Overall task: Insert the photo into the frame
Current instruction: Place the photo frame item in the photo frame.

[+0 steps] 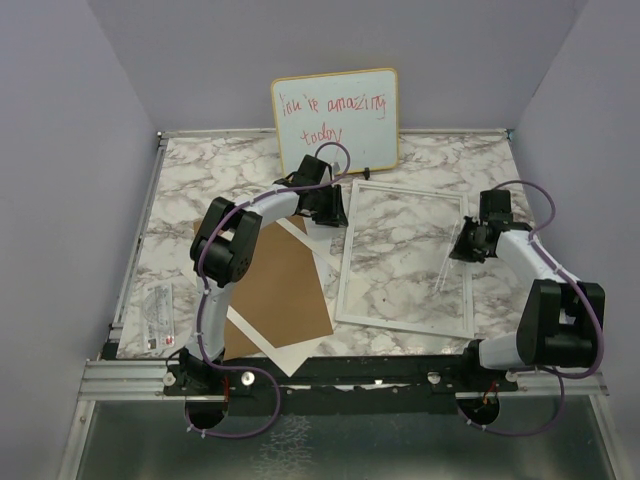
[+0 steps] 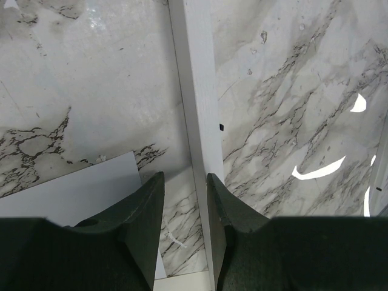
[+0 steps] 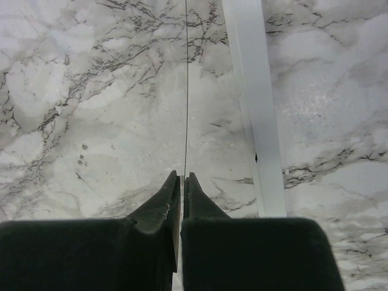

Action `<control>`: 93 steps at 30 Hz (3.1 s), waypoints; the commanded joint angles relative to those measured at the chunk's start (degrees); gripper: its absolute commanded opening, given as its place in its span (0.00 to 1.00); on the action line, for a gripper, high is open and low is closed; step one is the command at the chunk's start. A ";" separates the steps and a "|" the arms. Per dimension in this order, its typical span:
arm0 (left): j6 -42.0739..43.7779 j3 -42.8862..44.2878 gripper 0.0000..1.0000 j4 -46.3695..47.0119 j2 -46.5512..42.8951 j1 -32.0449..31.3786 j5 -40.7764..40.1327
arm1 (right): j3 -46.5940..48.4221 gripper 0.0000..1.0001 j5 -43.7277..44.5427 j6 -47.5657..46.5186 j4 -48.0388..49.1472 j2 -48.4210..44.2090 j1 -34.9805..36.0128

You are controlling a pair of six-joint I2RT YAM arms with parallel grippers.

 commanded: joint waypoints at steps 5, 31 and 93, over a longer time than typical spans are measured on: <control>0.97 0.63 0.36 -1.44 2.49 -0.38 0.64 | -0.60 0.05 -9.10 -3.15 1.63 1.85 -0.13; 1.08 2.44 0.26 -1.66 4.27 -0.38 -4.54 | 4.44 0.05 -5.41 -3.61 -9.88 4.71 -0.13; 4.47 5.63 0.09 -4.27 7.85 -0.38 -15.33 | 9.23 0.03 -19.18 -5.70 -13.98 7.60 -0.17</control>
